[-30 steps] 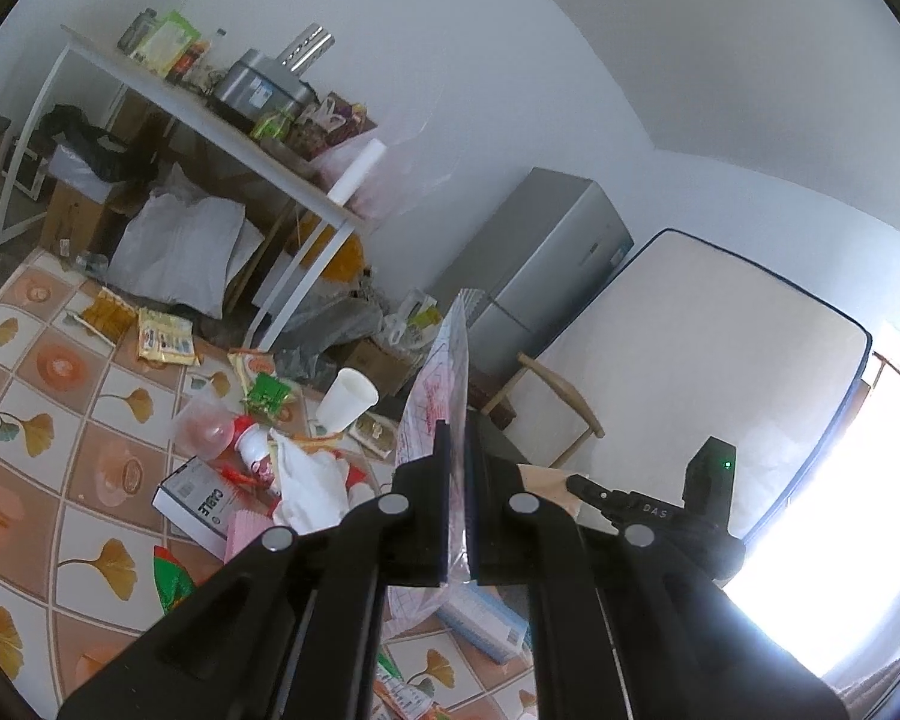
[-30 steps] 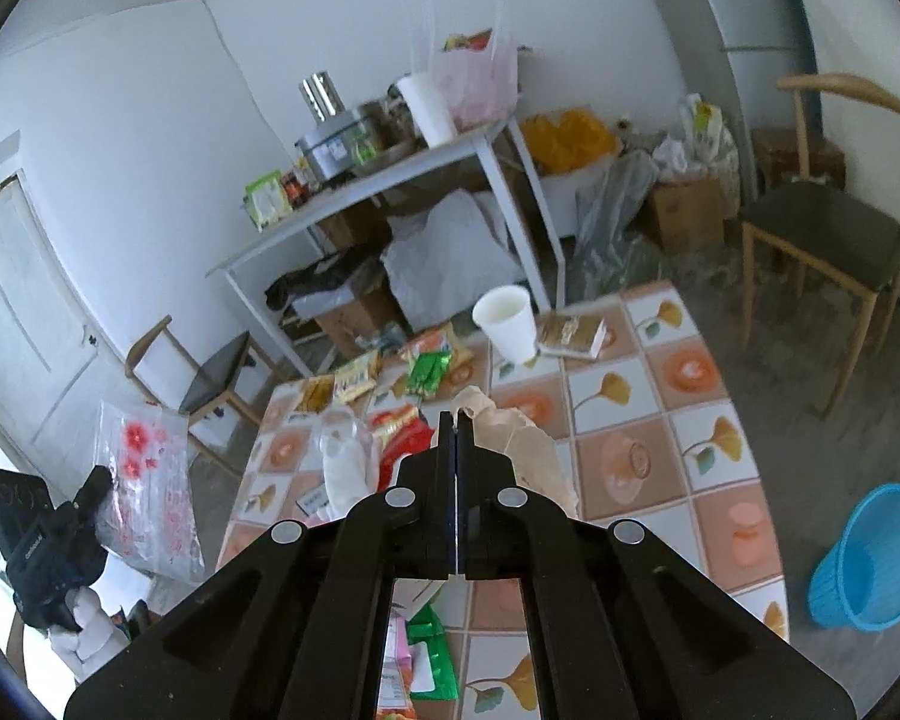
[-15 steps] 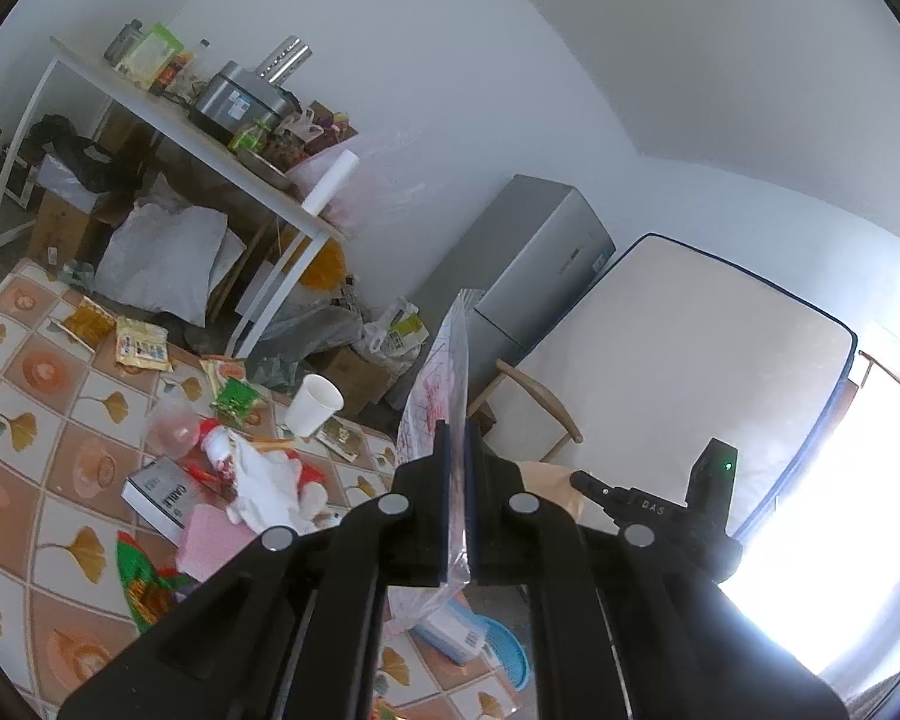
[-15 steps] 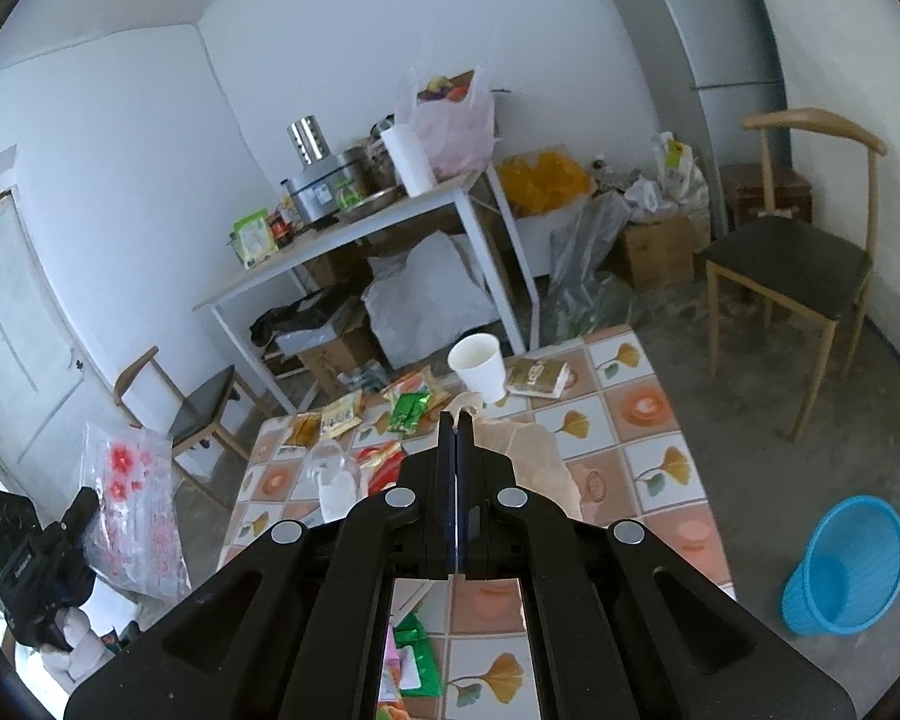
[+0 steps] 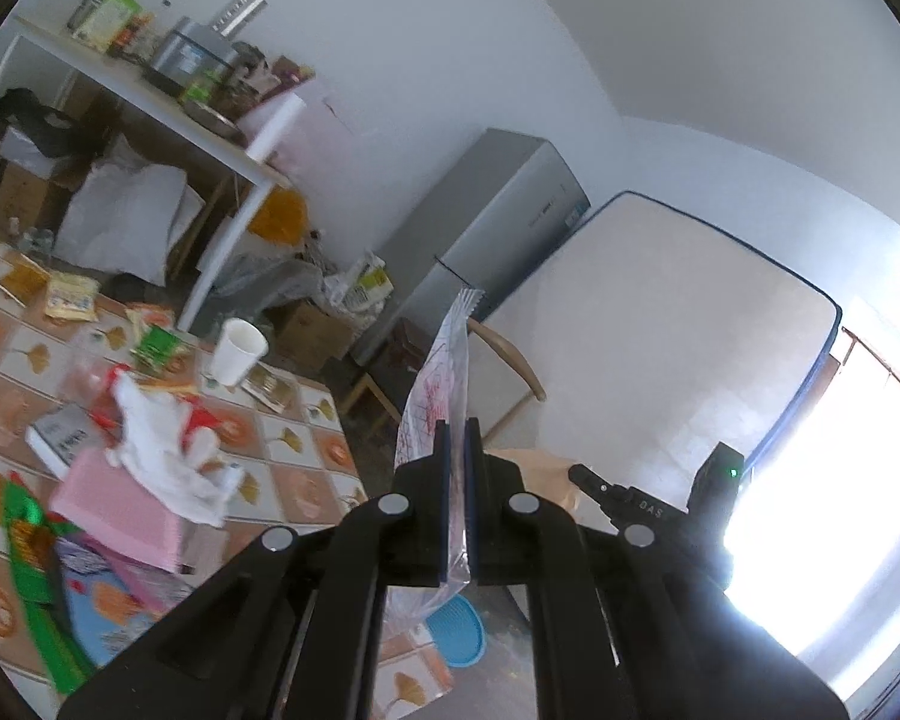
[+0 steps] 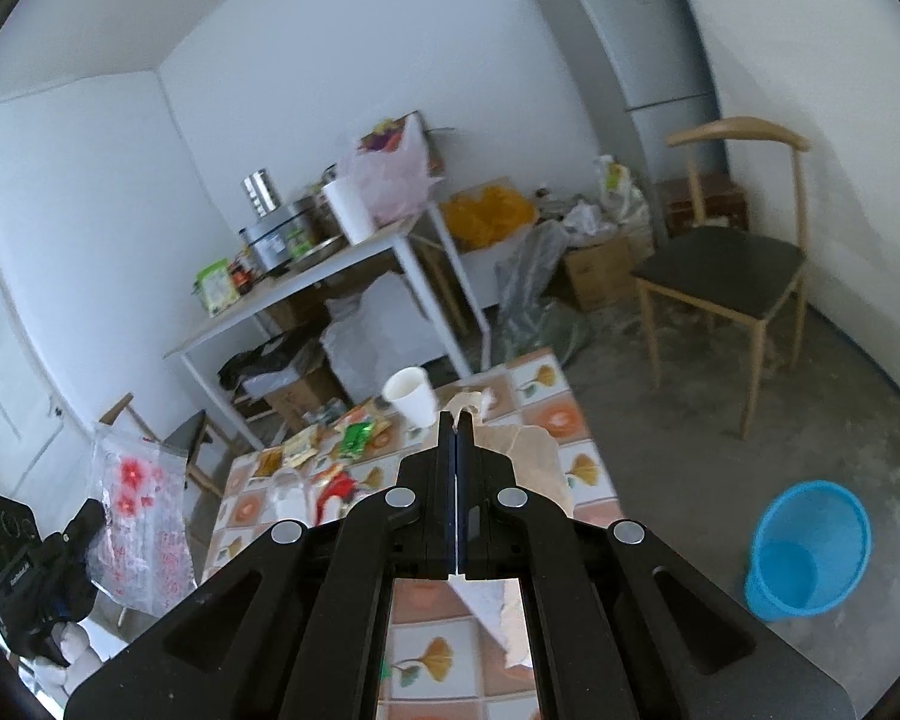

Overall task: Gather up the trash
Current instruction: 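Carry the plastic bag and paper bag in both grippers to the blue wastebasket, then open both grippers to drop the bags into the blue wastebasket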

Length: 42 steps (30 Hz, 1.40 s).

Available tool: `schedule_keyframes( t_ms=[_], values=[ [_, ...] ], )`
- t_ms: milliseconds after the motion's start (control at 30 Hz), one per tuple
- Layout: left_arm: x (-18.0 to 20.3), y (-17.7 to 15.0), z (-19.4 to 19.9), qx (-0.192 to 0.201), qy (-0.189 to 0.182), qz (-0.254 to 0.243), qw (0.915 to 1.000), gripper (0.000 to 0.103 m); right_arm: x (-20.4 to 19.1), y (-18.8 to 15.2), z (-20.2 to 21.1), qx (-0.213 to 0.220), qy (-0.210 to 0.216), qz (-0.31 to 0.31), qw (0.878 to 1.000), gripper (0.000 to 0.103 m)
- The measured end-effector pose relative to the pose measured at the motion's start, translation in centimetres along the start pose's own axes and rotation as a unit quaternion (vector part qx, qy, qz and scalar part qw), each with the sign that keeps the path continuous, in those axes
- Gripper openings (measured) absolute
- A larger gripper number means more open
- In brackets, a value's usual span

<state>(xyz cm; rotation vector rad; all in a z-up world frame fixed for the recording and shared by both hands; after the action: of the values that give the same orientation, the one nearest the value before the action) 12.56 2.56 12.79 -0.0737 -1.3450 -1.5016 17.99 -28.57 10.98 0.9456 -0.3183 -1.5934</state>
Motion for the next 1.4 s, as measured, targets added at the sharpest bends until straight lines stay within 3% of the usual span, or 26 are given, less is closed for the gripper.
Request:
schedule_keyframes(
  t_ms=[267, 467, 667, 900, 1133, 1233, 1300, 1367, 1400],
  values=[
    [5.1, -0.1, -9.3, -0.072, -0.037, -0.007, 0.9967, 0.003, 6.3, -1.0, 3.0, 0.020, -0.039, -0.043, 0.998, 0.000],
    [9.5, -1.7, -20.9, -0.172, -0.056, -0.020, 0.9832, 0.003, 13.4, -2.3, 4.5, 0.025, -0.076, -0.106, 0.991, 0.000],
    [12.2, -5.7, -33.8, -0.284, -0.066, -0.023, 0.9564, 0.003, 21.4, -4.0, 3.2, 0.010, -0.098, -0.183, 0.978, 0.000],
    [12.0, -12.2, -48.0, -0.396, -0.034, -0.011, 0.9174, 0.003, 30.8, -6.8, -1.4, -0.020, -0.112, -0.267, 0.957, 0.000],
    [10.9, -18.1, -59.4, -0.454, 0.043, -0.060, 0.8880, 0.004, 37.9, -8.8, -6.5, -0.041, -0.111, -0.327, 0.937, 0.000],
    [10.1, -19.3, -62.4, -0.465, 0.055, -0.064, 0.8811, 0.004, 40.4, -9.0, -7.8, -0.042, -0.108, -0.346, 0.931, 0.000],
    [9.4, -19.8, -64.2, -0.467, 0.064, -0.070, 0.8791, 0.013, 41.8, -9.4, -9.0, -0.043, -0.117, -0.356, 0.926, 0.006],
    [9.0, -20.0, -64.5, -0.465, 0.074, -0.073, 0.8790, 0.039, 43.1, -10.1, -10.2, -0.053, -0.113, -0.366, 0.922, 0.026],
    [9.0, -19.8, -64.5, -0.461, 0.073, -0.071, 0.8817, 0.041, 43.6, -10.3, -10.5, -0.058, -0.116, -0.371, 0.920, 0.030]
  ],
)
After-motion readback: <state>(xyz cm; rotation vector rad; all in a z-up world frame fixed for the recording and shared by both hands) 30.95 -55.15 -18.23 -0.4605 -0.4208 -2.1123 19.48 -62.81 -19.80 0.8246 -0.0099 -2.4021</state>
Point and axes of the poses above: each gripper's, at about its wrist camera, not at the fingertips, and z roughly against the way its jaws point, x to its right, y to its top, the point moved 4 cm from there along -z, roughly the way its jaws point, and after that the axes turned 14 degrees about -x, right-handed, at the moved point
